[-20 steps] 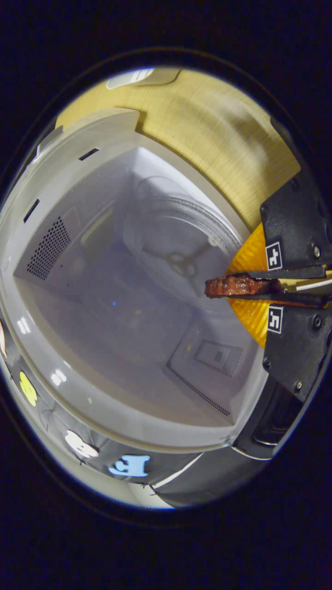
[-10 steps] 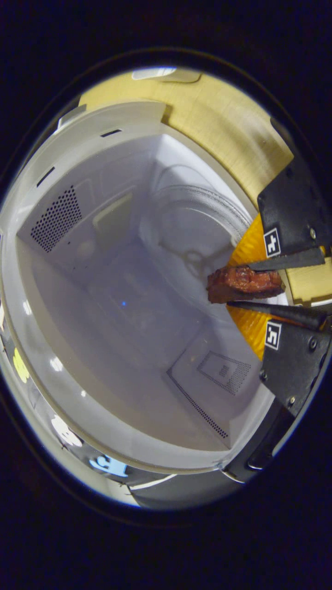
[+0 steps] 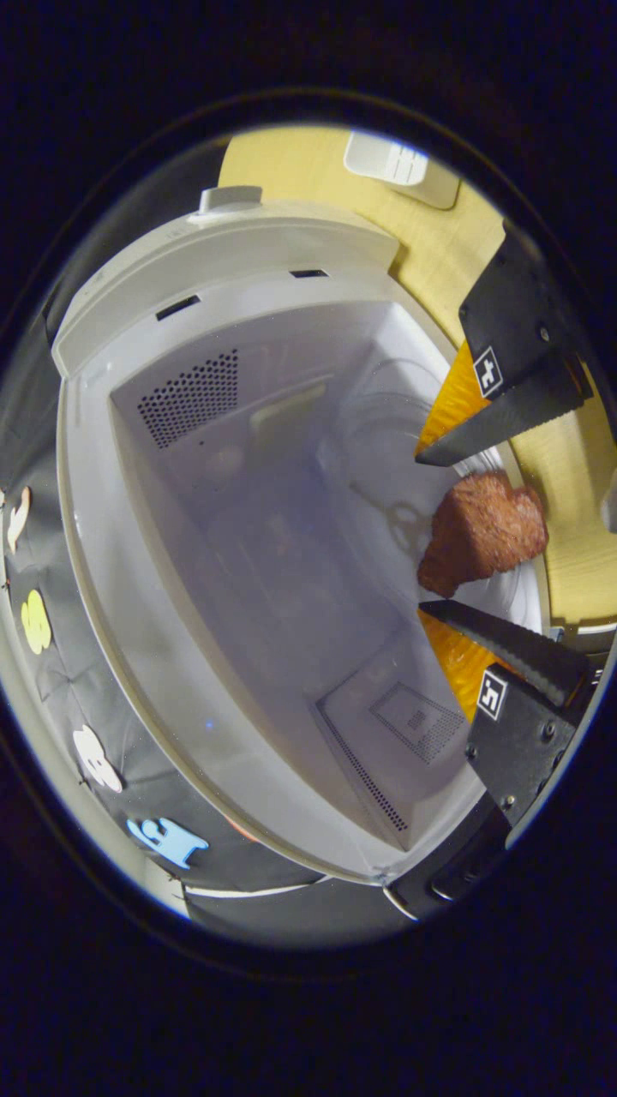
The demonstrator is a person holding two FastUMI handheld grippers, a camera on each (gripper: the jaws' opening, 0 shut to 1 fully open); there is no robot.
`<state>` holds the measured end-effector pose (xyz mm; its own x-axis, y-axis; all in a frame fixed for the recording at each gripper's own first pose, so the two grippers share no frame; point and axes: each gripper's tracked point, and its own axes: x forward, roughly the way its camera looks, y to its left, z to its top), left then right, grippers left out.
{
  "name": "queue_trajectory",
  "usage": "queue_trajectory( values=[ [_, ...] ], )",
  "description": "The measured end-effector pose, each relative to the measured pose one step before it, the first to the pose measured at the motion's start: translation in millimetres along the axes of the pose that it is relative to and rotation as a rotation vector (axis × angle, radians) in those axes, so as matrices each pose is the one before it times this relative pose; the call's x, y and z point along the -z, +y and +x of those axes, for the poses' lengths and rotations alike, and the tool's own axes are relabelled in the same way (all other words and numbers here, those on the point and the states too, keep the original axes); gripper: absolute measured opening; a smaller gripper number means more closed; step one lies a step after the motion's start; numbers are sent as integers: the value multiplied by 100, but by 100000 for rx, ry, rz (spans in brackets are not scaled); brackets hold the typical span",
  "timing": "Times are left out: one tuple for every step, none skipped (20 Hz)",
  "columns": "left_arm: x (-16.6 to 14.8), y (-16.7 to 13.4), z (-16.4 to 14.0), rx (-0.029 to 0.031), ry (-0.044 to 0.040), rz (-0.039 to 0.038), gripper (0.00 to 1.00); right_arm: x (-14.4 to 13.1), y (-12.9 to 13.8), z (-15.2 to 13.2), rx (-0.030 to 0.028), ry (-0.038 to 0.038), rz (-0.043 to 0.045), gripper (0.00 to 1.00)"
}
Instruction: Open the microwave oven with the left hand, put the food in, and close the microwave oven.
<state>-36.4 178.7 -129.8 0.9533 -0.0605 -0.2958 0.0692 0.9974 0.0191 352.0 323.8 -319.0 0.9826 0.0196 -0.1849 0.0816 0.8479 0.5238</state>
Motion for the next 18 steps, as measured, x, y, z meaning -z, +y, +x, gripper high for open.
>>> queue_trajectory(
  values=[
    [-3,32,-197,-218,-753,1013,96,-281,-45,-303,-484,-107,-1263,100],
    [5,273,-87,-1088,-308,1129,95,-298,214,-517,-1689,548,-413,88],
    [254,307,203,-560,-417,792,95,-472,32,-704,-772,138,-1229,100],
    [-23,225,97,-683,-469,495,96,-791,53,-902,-918,-699,-2186,100],
    [-34,301,4,-760,-482,-99,96,-890,13,-1126,-1138,219,-2625,89],
    [-2,379,25,-555,-961,-130,96,-927,-105,-1104,-1205,-208,-3416,100],
    [-187,512,72,-1318,-1044,-154,95,-941,-269,-1255,-814,420,-3051,100],
    [165,500,-128,-889,-890,-339,96,-680,-205,-1373,-1075,1634,-2530,100],
    [175,800,8,-1871,-613,-127,96,-656,-498,-1356,-567,1333,-2527,90],
    [421,909,-11,-2240,143,-218,95,-827,-550,-1632,-399,1379,-2682,90],
    [616,963,66,-1970,285,-473,95,-884,-738,-1798,-1131,1141,-4348,89],
    [812,927,-64,-2058,1033,-127,96,-477,-709,-1519,-207,1489,-3422,100],
    [819,1102,-56,-2343,107,865,95,-400,-743,-1547,-351,2130,-1588,100],
    [926,800,62,-1636,918,30,96,-201,-675,-1598,-577,2643,-1187,100],
    [1145,767,167,-1631,1517,160,96,-71,-807,-1684,147,2607,-1501,90],
    [1240,552,88,-291,1259,-706,96,-104,-786,-1674,183,1917,-1554,100],
    [1339,332,165,-1088,2332,-807,96,-267,-654,-1638,-142,1369,-1632,100],
    [1068,210,292,-128,1458,-653,96,-133,-554,-1629,-169,1199,-623,100]
  ],
)
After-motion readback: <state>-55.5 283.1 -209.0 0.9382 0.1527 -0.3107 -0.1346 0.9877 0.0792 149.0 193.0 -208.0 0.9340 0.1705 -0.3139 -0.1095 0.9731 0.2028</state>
